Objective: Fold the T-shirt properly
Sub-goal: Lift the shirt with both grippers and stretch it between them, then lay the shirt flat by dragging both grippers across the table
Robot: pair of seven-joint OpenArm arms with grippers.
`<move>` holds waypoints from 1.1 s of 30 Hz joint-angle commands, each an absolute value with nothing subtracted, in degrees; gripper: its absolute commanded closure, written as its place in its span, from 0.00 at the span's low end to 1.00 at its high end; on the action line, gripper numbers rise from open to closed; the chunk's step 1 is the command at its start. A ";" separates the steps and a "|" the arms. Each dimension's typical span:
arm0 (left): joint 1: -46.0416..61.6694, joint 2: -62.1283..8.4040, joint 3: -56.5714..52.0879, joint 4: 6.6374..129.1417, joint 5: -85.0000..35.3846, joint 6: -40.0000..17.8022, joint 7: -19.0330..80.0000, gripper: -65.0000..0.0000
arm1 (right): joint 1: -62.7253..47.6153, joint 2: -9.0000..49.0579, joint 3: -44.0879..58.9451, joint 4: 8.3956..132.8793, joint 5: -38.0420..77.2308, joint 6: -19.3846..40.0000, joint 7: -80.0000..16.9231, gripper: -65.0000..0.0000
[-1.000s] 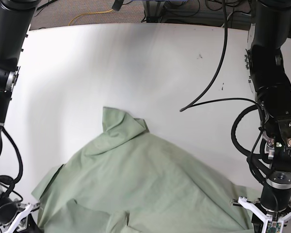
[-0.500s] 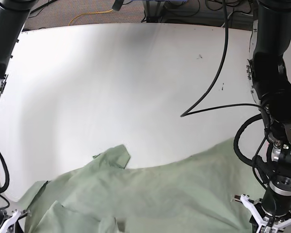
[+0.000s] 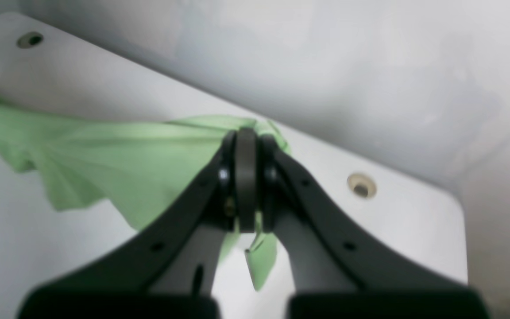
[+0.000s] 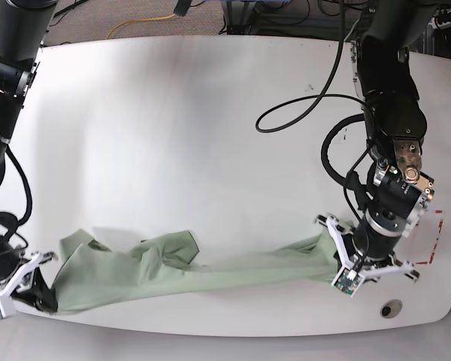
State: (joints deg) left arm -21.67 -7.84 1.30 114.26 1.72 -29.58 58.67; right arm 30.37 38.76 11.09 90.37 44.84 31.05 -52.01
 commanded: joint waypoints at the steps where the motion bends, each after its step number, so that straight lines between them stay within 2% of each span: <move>1: -19.65 -6.90 1.19 115.47 1.89 -29.41 57.71 1.00 | 27.21 39.96 14.64 94.11 45.76 31.16 -50.15 1.00; 10: -6.20 -4.53 1.19 115.47 1.80 -29.58 57.71 1.00 | 9.01 35.82 23.87 100.00 45.76 31.16 -50.24 1.00; 15: 1.98 -4.70 0.92 115.38 2.15 -33.10 57.54 1.00 | -0.31 32.57 27.38 102.99 45.76 31.16 -50.24 1.00; 25: 14.81 -5.23 -3.82 115.47 2.15 -33.36 57.45 1.00 | -12.88 27.38 32.75 103.78 45.76 31.16 -50.24 1.00; 33: 23.25 -9.10 -8.13 115.47 2.07 -33.45 57.36 1.00 | -20.70 25.80 34.51 104.31 45.76 31.16 -50.24 1.00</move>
